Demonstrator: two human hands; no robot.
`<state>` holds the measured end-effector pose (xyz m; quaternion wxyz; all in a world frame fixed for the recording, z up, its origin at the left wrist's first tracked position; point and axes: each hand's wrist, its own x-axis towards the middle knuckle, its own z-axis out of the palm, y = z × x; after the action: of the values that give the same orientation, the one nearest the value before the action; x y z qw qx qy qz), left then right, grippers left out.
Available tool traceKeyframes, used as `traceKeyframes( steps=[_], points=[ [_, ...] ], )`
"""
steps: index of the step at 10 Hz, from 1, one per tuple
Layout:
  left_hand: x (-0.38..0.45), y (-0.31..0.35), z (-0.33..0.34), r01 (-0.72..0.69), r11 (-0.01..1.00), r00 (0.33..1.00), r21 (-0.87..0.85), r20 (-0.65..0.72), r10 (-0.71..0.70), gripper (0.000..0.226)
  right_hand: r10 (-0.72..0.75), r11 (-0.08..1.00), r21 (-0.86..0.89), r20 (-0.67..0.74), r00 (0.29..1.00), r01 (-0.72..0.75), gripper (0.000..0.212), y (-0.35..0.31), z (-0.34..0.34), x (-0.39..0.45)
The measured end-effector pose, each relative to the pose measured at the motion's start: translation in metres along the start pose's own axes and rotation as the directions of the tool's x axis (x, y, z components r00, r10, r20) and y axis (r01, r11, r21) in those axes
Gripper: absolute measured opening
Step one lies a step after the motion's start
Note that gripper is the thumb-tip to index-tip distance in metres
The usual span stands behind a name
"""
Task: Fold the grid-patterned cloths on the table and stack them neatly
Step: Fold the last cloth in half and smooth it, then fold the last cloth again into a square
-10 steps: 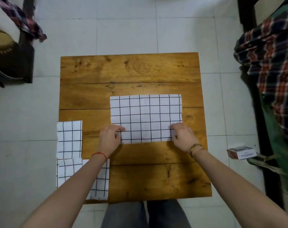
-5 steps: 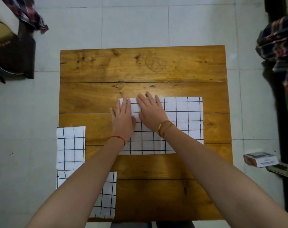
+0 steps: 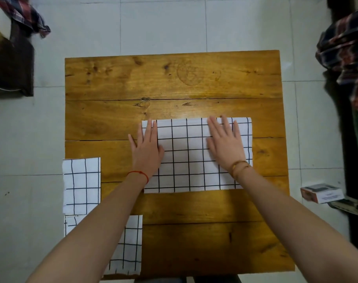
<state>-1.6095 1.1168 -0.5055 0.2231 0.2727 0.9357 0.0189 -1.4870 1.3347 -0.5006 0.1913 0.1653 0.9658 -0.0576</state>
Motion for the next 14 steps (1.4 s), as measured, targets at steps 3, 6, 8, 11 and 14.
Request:
traceKeyframes(
  steps=[3,6,8,11,14],
  points=[
    [0.000,0.002,-0.002,0.006,1.000,0.999,-0.008,0.033,-0.006,0.072,0.227,0.969,0.105,-0.021,0.974,-0.224,0.060,0.061,-0.003,-0.020],
    [0.000,0.004,-0.003,0.020,0.999,0.999,-0.033,0.046,-0.018,0.072,0.280,0.933,0.231,0.020,0.960,-0.277,0.059,0.055,-0.002,-0.016],
    [-0.029,0.007,-0.007,0.115,0.965,0.956,-0.235,-0.238,-0.172,0.062,0.255,0.933,0.279,-0.070,0.964,-0.227,0.062,0.047,-0.010,-0.019],
    [-0.069,0.000,0.015,0.421,0.788,0.851,-0.449,-0.105,-0.514,0.042,-0.115,0.983,0.127,-0.126,0.985,0.131,0.069,-0.025,-0.002,-0.031],
    [-0.063,0.014,0.011,0.477,0.620,0.813,-0.623,0.045,-0.581,0.030,-0.074,0.984,0.155,-0.079,0.994,0.086,0.067,-0.039,0.002,-0.029]
  ],
)
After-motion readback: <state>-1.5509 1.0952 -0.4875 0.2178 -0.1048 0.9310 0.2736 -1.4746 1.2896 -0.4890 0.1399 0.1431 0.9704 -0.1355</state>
